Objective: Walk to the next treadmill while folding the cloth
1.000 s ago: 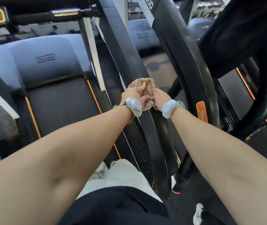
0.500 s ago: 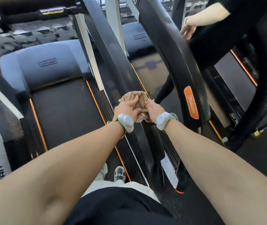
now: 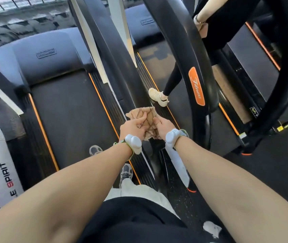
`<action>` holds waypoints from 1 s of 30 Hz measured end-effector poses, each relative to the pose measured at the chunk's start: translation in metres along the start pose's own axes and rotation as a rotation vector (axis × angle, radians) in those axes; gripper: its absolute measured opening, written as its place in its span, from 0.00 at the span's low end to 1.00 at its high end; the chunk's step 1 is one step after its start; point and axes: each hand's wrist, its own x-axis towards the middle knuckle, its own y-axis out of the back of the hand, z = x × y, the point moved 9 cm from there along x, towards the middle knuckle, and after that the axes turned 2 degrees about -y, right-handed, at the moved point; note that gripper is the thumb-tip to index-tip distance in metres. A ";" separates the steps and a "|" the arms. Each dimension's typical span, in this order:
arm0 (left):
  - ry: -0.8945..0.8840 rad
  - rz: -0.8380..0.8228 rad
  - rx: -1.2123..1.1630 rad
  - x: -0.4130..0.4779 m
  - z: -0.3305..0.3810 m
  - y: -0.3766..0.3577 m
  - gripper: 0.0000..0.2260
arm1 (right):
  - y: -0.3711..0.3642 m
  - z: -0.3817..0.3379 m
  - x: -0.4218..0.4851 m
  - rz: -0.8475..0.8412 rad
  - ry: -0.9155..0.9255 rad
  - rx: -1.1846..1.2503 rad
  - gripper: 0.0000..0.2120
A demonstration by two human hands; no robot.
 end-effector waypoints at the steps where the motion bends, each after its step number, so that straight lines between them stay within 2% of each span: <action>1: 0.011 0.000 -0.012 -0.005 -0.004 -0.006 0.21 | -0.002 0.006 -0.003 -0.007 -0.004 0.003 0.22; 14: 0.081 -0.071 0.019 -0.054 -0.051 -0.069 0.23 | -0.014 0.085 -0.039 0.065 -0.082 0.104 0.21; 20: 0.129 -0.093 -0.050 -0.070 -0.067 -0.085 0.14 | -0.024 0.115 -0.053 0.194 -0.172 0.284 0.20; 22: 0.158 -0.093 -0.071 -0.072 -0.070 -0.084 0.10 | -0.035 0.137 -0.053 0.215 -0.298 0.324 0.28; 24: 0.156 -0.102 -0.026 -0.073 -0.071 -0.081 0.09 | -0.046 0.165 -0.048 0.174 -0.413 0.396 0.45; 25: 0.152 -0.120 0.009 -0.073 -0.073 -0.081 0.09 | -0.052 0.176 -0.043 0.141 -0.442 0.437 0.51; 26: 0.148 -0.136 0.045 -0.073 -0.073 -0.079 0.10 | -0.054 0.180 -0.043 0.116 -0.456 0.470 0.52; 28: 0.147 -0.147 0.097 -0.076 -0.075 -0.072 0.13 | -0.057 0.177 -0.052 0.075 -0.478 0.550 0.46; 30: 0.155 -0.134 0.112 -0.077 -0.076 -0.063 0.15 | -0.057 0.173 -0.056 0.048 -0.473 0.586 0.31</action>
